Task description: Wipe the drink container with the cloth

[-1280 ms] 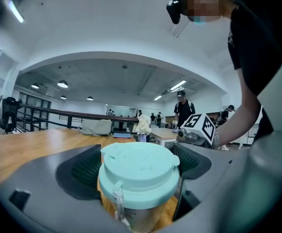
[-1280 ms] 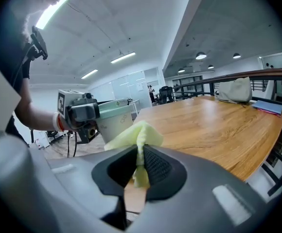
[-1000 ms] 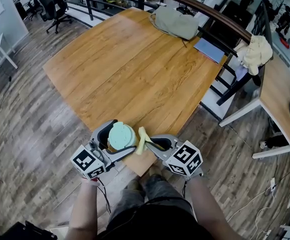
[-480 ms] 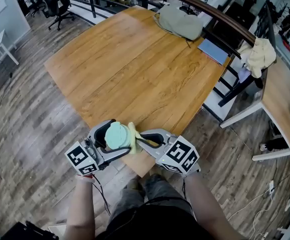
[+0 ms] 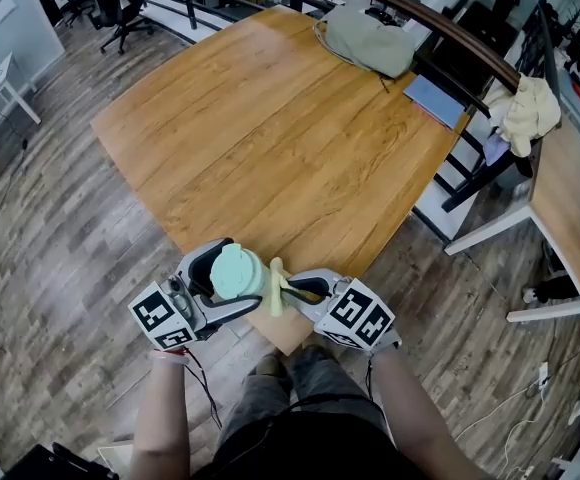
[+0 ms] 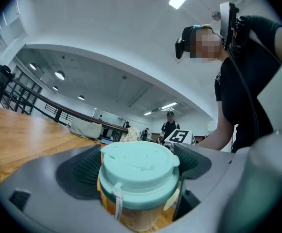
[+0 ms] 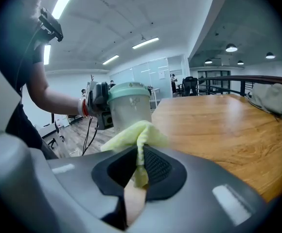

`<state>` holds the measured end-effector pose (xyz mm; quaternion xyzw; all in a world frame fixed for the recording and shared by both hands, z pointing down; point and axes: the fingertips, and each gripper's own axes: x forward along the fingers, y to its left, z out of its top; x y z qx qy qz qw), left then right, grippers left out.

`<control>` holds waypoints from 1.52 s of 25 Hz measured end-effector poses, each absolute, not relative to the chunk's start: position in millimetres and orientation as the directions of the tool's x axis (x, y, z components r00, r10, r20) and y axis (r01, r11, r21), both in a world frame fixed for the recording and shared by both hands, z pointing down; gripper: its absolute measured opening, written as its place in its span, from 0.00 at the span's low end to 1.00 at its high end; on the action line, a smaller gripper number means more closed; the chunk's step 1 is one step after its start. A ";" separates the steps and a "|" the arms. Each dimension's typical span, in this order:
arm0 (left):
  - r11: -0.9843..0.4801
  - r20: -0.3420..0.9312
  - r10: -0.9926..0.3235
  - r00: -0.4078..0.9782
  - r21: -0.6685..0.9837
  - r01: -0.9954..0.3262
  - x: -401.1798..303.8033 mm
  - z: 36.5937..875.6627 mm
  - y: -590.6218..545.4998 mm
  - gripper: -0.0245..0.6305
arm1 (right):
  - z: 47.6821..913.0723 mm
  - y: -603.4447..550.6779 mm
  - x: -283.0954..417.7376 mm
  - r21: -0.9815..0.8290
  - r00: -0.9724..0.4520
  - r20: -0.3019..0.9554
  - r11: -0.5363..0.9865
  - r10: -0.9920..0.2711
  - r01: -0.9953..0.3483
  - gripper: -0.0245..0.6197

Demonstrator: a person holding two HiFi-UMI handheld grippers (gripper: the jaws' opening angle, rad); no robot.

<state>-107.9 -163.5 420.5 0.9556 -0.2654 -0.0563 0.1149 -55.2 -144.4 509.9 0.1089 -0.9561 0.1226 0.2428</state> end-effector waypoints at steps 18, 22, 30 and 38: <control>-0.813 -0.033 -0.548 0.836 0.257 -0.523 -118.6 421.9 -157.2 0.75 | 564.5 -132.0 -40.0 -0.244 -0.813 0.560 0.906 -0.160 -0.346 0.10; -0.808 -0.023 -0.555 0.831 0.250 -0.533 -118.5 421.9 -157.2 0.75 | 574.4 -131.2 -35.1 -0.175 -0.767 0.613 0.915 -0.188 -0.364 0.10; -0.791 0.011 -0.581 0.814 0.228 -0.568 -112.9 425.3 -157.3 0.75 | 561.8 -142.2 -6.0 -0.043 -0.694 0.640 0.887 -0.329 -0.460 0.10; -0.750 0.039 -0.639 0.769 0.192 -0.633 -94.3 423.1 -163.6 0.74 | 505.5 -164.7 29.5 -0.080 -0.708 0.461 0.769 -0.535 -0.634 0.10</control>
